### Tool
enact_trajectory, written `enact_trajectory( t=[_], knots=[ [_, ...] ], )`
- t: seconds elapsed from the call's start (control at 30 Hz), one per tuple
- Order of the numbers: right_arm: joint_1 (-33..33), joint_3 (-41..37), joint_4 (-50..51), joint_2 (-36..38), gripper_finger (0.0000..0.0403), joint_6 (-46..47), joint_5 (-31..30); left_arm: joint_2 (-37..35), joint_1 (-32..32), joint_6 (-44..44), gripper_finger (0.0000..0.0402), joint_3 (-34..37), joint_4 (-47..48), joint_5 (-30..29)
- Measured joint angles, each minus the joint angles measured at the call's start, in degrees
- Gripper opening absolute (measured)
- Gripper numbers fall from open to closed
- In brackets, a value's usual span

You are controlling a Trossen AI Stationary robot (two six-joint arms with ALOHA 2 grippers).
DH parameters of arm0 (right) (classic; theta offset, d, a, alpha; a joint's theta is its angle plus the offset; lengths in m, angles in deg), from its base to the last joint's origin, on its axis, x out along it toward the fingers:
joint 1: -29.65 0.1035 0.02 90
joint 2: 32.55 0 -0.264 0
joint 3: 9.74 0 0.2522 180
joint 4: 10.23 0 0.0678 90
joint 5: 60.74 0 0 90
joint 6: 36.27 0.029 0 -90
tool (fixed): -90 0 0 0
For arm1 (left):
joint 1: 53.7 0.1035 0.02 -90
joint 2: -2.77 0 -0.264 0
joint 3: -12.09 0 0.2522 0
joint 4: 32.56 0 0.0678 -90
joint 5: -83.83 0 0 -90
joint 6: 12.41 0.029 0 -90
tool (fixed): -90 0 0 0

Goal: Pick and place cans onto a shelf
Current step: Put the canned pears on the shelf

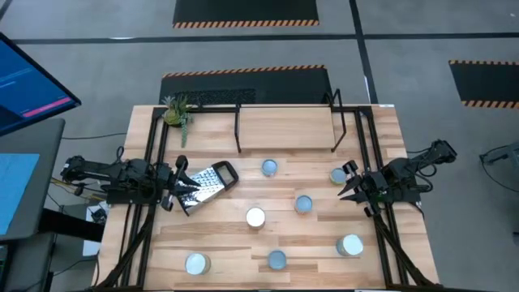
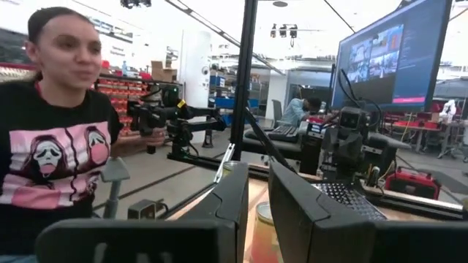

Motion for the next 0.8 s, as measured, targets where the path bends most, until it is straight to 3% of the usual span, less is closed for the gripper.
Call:
enact_trajectory(
  t=[0.23,0.37,0.5,0.7,0.8],
  knots=[
    [0.00,0.00,-0.12,-0.02,0.0082,-0.30,-3.14,0.75,0.08,0.15,0.0057,0.00,-0.85,-8.61],
    [0.00,-0.01,0.33,-0.11,0.0082,-3.01,-8.51,1.38,0.08,-7.17,0.0057,0.00,-1.52,-14.14],
    [0.00,0.01,0.07,-0.22,0.0082,-7.25,-9.86,1.36,0.08,-12.52,0.0057,0.00,-1.89,-17.73],
    [0.00,-0.01,-1.92,-0.22,0.0082,-18.71,-9.87,1.36,0.09,-3.79,0.0057,0.00,-2.40,-23.04],
    [0.00,-0.01,-7.25,-0.22,0.0082,-19.99,-6.68,1.49,0.08,-2.07,0.0057,0.10,-6.62,-22.92]
  ],
)
